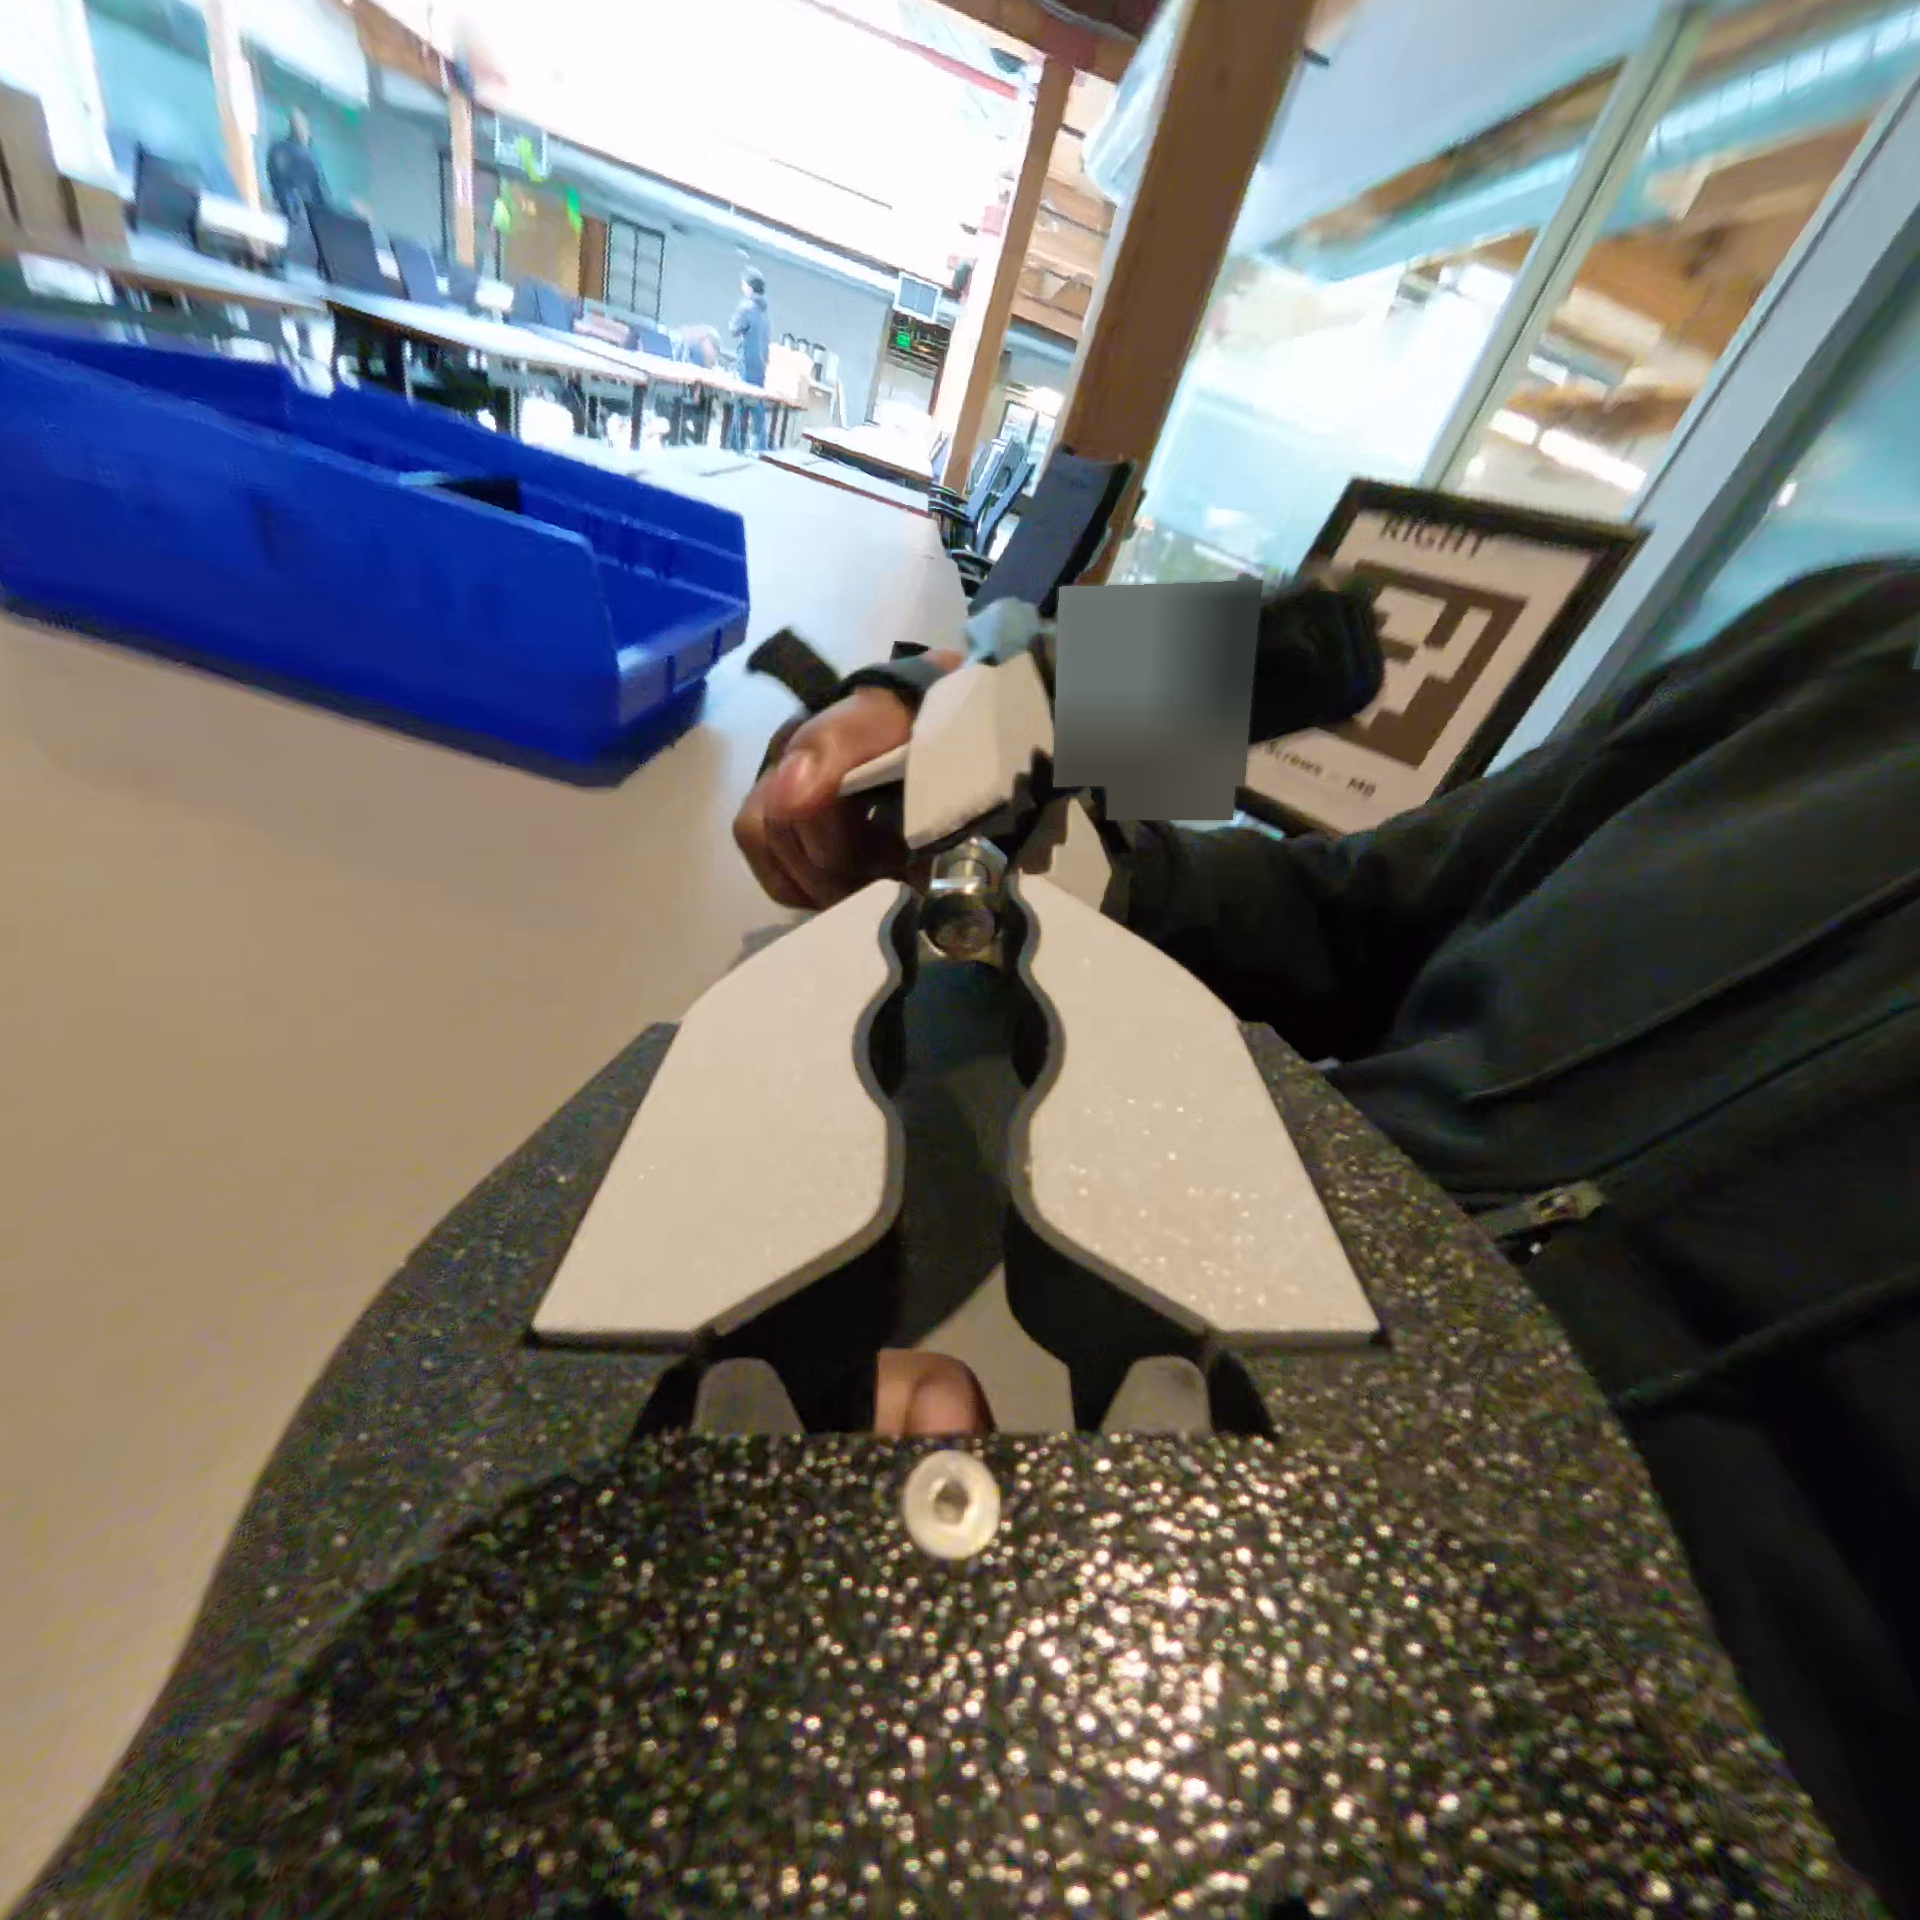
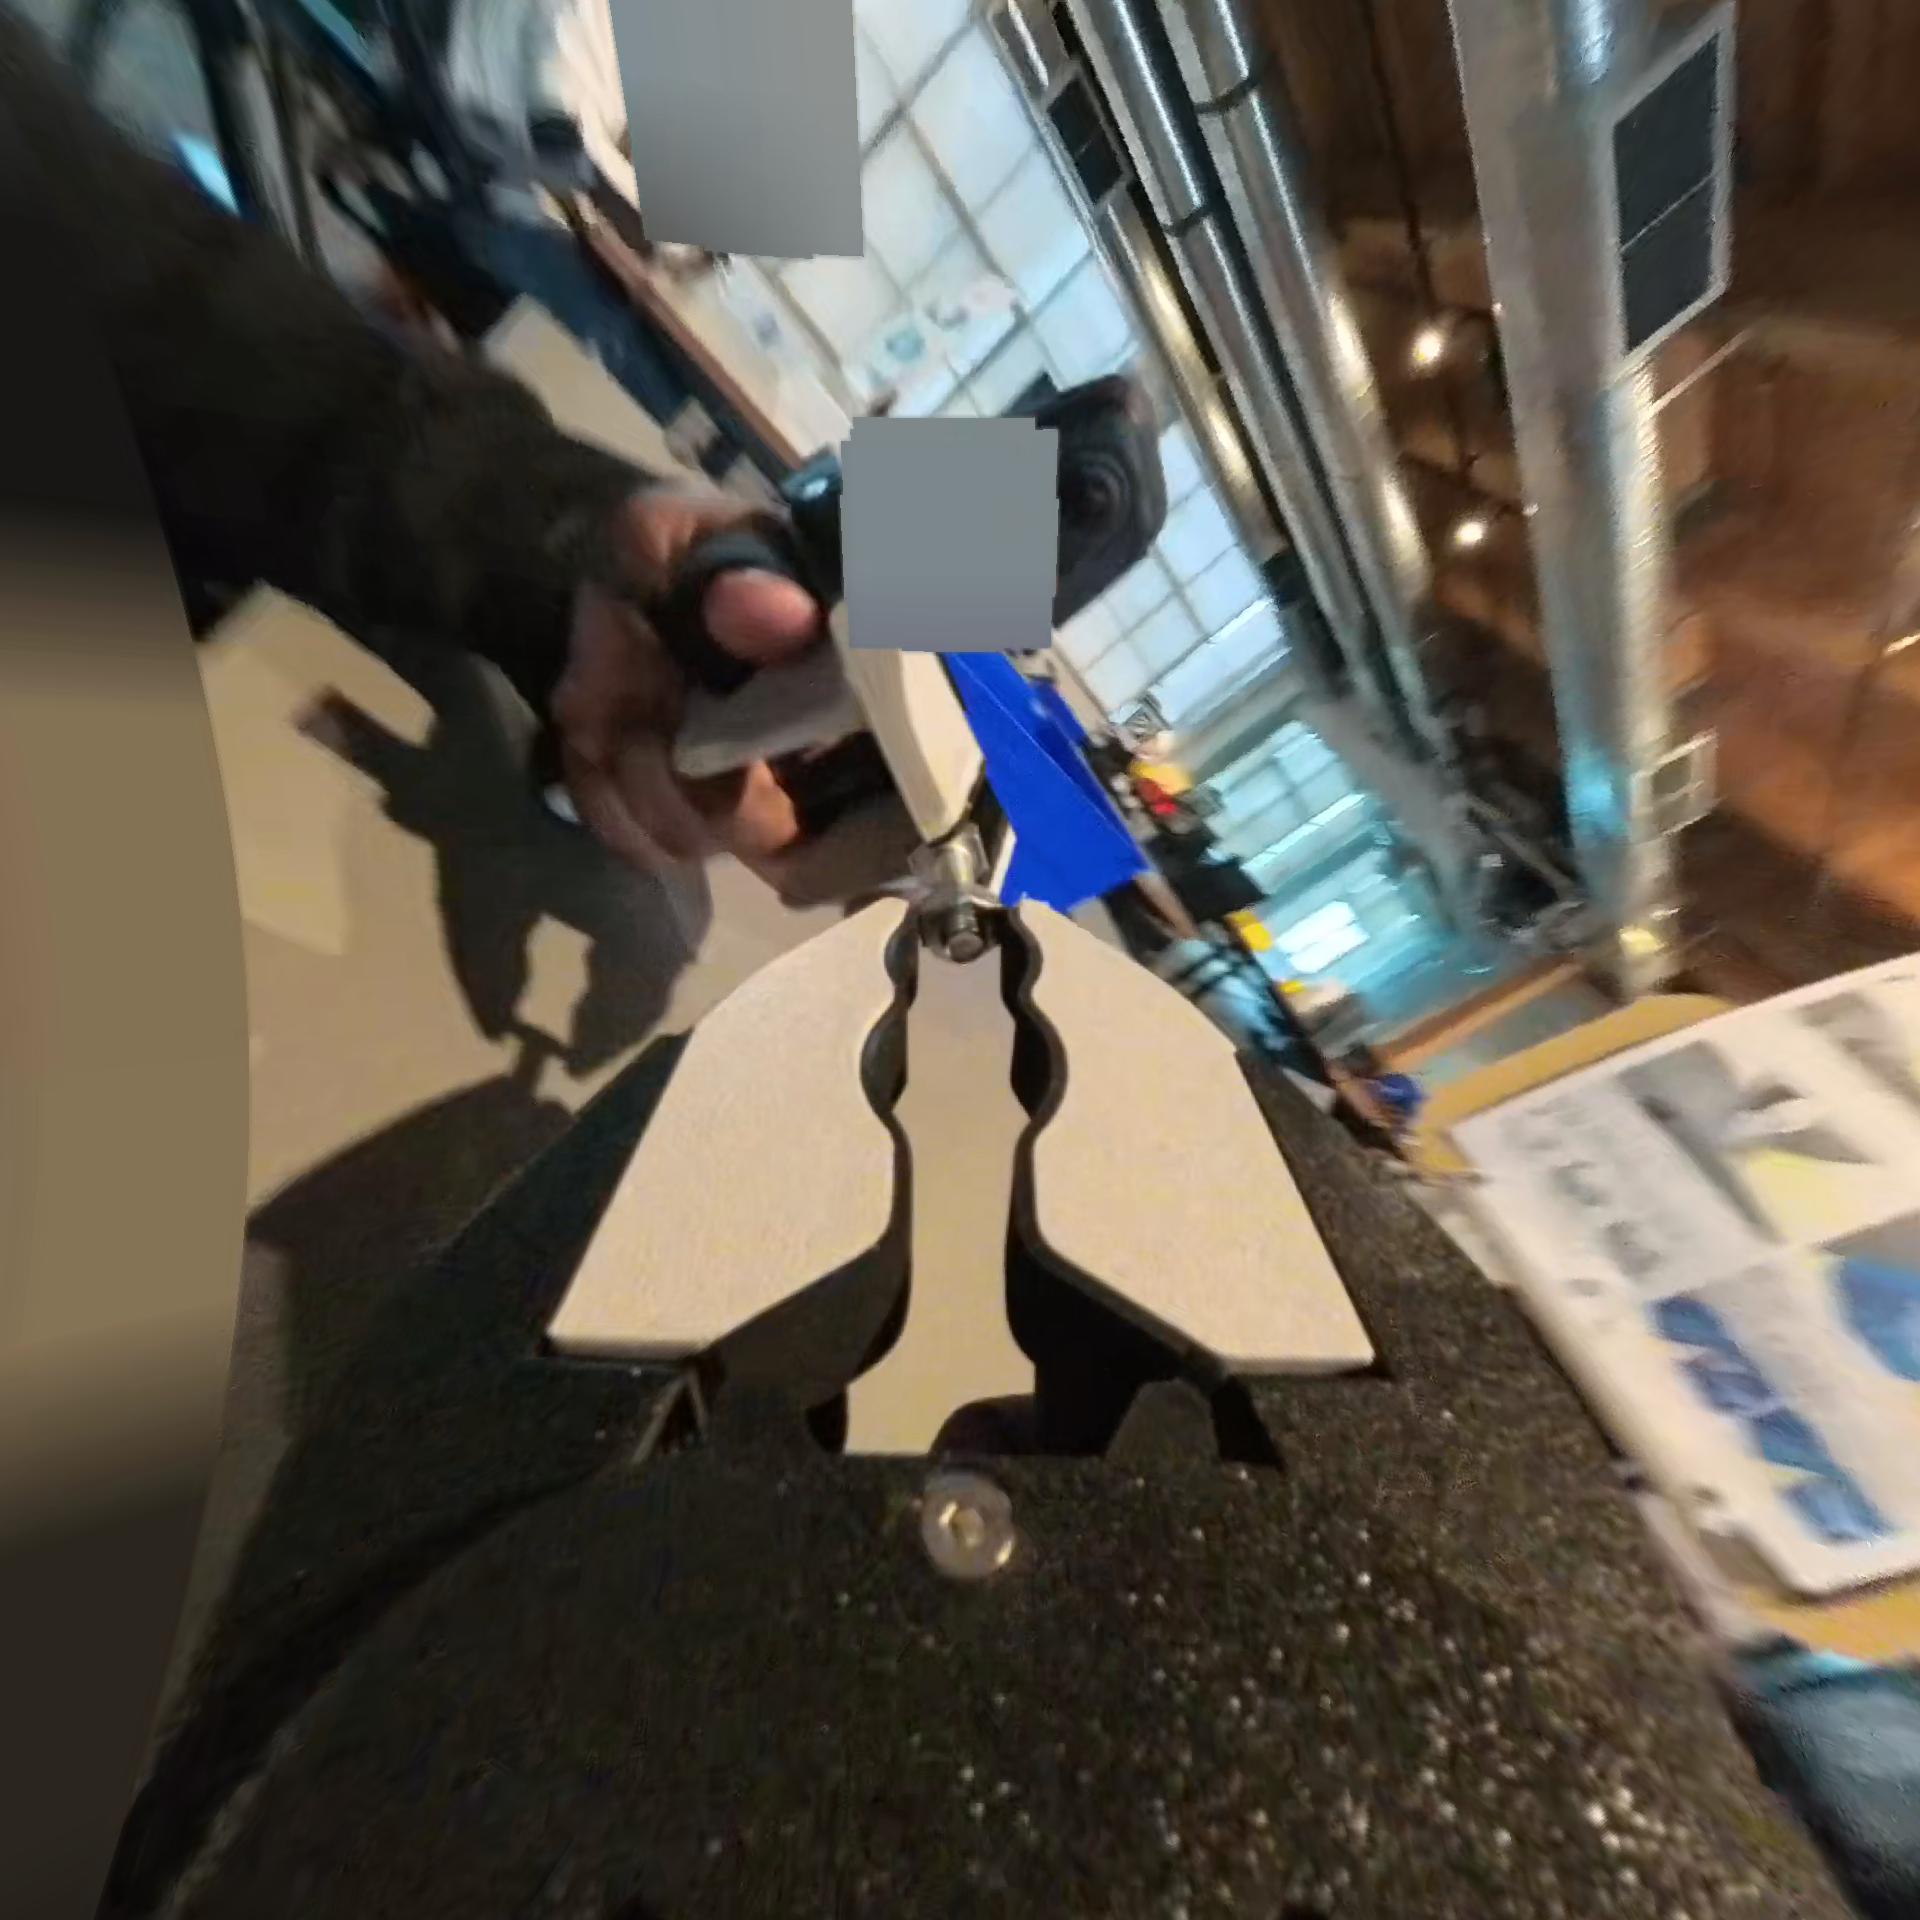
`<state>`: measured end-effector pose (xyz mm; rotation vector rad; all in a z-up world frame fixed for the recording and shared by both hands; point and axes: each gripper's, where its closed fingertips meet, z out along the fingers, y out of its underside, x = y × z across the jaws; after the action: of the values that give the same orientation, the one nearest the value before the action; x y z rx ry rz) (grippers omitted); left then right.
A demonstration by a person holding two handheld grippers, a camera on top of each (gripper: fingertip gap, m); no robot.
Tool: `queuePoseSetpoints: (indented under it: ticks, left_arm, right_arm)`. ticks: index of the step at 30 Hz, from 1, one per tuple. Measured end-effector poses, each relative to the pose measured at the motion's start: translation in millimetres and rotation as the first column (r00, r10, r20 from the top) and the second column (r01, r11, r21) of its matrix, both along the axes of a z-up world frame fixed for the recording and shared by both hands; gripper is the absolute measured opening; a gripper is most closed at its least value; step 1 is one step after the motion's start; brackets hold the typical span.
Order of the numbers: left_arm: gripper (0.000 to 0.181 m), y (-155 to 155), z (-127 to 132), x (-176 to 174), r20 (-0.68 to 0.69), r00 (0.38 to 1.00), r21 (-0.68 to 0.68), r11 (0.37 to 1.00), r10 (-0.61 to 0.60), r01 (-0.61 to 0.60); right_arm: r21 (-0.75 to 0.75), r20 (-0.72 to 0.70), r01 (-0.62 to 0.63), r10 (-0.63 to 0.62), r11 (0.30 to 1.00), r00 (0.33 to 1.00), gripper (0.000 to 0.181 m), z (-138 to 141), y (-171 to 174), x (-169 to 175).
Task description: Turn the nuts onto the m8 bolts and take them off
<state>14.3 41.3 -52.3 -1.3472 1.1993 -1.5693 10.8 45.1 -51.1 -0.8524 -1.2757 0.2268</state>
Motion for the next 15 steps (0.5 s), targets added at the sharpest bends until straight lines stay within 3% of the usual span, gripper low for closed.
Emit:
queuePoseSetpoints:
  ticks: [2, 4, 9, 15]
  left_arm:
    - [0.015, 6, 0, -1, 0.003, 1.0, -0.058, 0.998, 0.011, -0.011]
    - [0.015, 5, 8, -3, 0.049, 0.998, -0.004, 1.0, 0.025, -0.025]
    - [0.015, 5, 18, -5, 0.108, 0.99, 0.182, 0.977, 0.095, -0.113]
    - [0.015, 2, 21, -4, 0.127, 0.984, 0.319, 0.934, 0.126, -0.161]
  right_arm:
    - [0.116, 0.064, 0.071, -0.079, 0.991, 0.995, 0.015, -5, 7, 0]
    - [0.124, 0.071, 0.087, -0.096, 0.988, 0.993, 0.028, -7, 8, -1]
    - [-0.226, -0.101, -0.055, 0.033, 0.973, 0.994, 0.045, 4, 2, -4]
    - [-0.539, -0.288, -0.222, 0.07, 0.813, 0.955, 0.038, 17, 2, -1]
